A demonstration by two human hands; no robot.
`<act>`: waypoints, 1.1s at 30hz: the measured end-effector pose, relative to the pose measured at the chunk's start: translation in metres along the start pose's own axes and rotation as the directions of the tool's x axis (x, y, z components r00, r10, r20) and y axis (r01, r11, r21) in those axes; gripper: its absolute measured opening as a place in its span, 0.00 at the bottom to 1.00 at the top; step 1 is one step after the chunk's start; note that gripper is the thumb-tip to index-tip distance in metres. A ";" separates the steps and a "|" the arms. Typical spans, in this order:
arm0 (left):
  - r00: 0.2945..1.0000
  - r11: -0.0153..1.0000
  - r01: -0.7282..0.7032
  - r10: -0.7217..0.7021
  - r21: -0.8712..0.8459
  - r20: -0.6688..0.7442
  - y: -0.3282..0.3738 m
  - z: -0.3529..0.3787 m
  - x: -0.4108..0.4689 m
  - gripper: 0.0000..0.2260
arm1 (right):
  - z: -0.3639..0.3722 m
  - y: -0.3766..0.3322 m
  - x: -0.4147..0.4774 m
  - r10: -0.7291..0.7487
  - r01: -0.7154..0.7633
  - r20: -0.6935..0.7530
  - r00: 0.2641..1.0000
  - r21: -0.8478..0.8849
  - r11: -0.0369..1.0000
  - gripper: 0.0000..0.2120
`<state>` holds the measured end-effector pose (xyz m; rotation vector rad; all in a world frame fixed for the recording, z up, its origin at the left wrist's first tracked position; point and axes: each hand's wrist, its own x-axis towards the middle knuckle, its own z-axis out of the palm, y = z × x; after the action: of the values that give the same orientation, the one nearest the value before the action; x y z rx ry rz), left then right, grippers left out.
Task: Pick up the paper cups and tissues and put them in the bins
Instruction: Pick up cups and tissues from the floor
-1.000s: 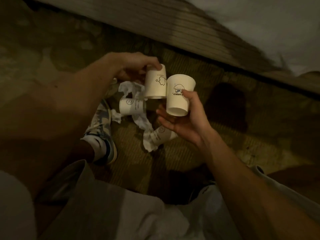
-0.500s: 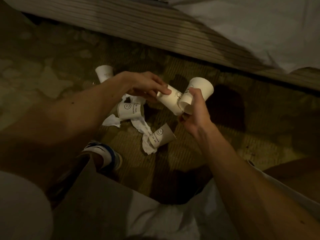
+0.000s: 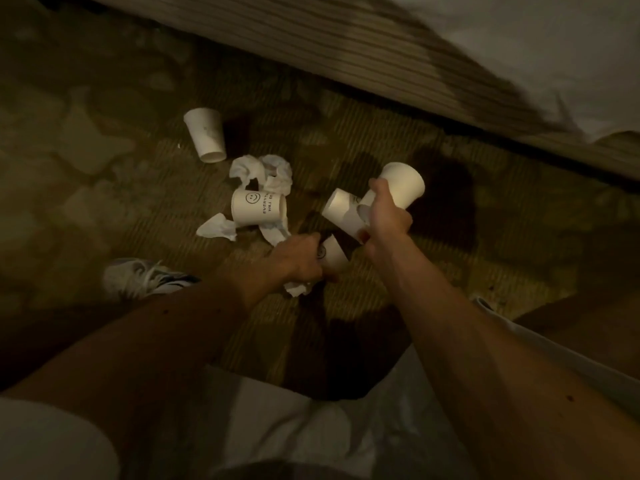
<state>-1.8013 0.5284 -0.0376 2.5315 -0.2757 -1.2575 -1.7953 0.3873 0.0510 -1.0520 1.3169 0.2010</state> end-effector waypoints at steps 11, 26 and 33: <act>0.932 0.779 0.146 -0.314 -0.610 -0.179 -0.025 -0.034 0.011 0.36 | 0.014 0.007 0.002 -0.049 0.047 0.026 0.998 0.059 0.997 0.35; 0.919 0.010 -0.216 -0.336 -0.976 -0.206 0.066 -0.097 -0.051 0.20 | 0.009 -0.031 -0.070 -0.012 -0.179 0.424 0.906 0.408 0.895 0.23; 0.819 0.127 -0.517 -0.213 -0.847 -0.532 0.152 -0.189 -0.127 0.22 | -0.038 -0.112 -0.156 -0.313 0.131 0.503 0.805 0.365 0.922 0.19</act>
<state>-1.7314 0.4579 0.2178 1.3710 0.3589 -0.2274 -1.7952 0.3647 0.2450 -0.7829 0.6555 0.0983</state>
